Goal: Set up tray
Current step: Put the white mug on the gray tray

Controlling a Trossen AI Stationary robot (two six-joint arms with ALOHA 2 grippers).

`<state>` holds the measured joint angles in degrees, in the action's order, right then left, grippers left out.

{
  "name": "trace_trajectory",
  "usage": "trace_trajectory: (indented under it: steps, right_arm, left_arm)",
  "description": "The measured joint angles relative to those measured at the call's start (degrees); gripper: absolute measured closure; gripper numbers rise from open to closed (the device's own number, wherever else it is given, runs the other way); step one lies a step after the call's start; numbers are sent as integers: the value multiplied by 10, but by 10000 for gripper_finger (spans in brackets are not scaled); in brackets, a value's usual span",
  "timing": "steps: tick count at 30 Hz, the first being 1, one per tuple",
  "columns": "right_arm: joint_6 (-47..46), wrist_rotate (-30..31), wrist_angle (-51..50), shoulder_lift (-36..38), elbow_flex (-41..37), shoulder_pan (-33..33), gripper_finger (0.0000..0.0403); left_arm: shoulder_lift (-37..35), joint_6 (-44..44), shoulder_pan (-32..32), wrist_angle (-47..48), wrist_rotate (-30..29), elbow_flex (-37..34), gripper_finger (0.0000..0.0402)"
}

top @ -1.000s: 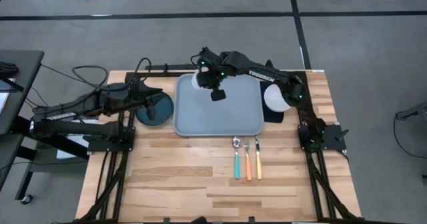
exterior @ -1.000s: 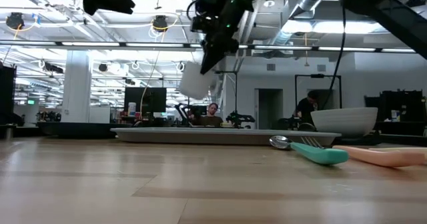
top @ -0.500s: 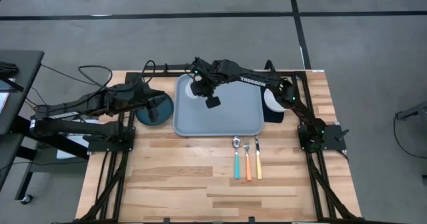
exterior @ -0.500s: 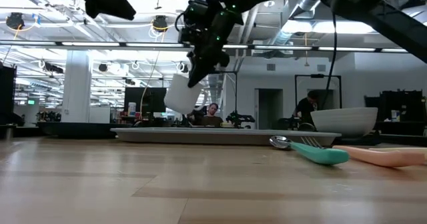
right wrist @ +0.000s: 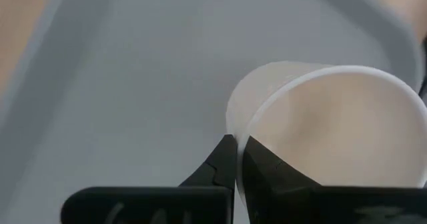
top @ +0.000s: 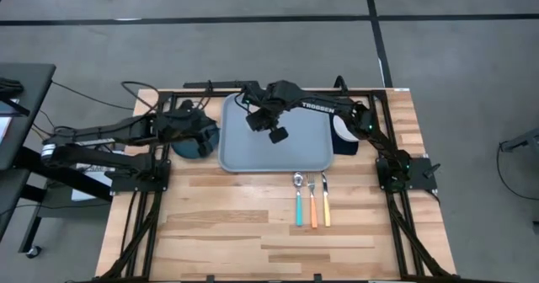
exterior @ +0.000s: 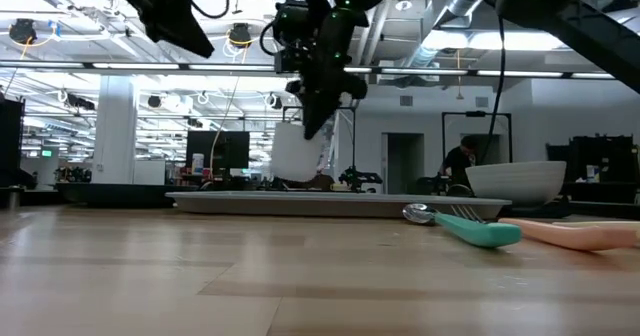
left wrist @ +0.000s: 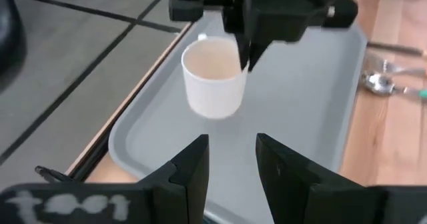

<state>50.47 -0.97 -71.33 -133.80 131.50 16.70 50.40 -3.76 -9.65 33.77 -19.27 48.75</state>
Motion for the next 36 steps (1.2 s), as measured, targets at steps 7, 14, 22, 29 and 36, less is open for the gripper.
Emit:
trace_trajectory:
  steps: [7,14,22,29,36]
  right_arm:
    - [82,-11,-82,6,0,-32,403]
    - [106,-94,-147,38,0,-69,403]
    - [118,-125,-155,91,0,-107,403]
    - [147,-129,-164,141,0,-157,403]
    - [200,-151,-181,191,0,-215,403]
  left_arm:
    - [43,61,0,-23,0,0,287]
    - [58,81,-1,-72,49,0,287]
    - [102,181,-1,-138,239,0,287]
    - [136,244,-15,-153,262,-2,287]
    - [135,271,-41,-181,395,-3,287]
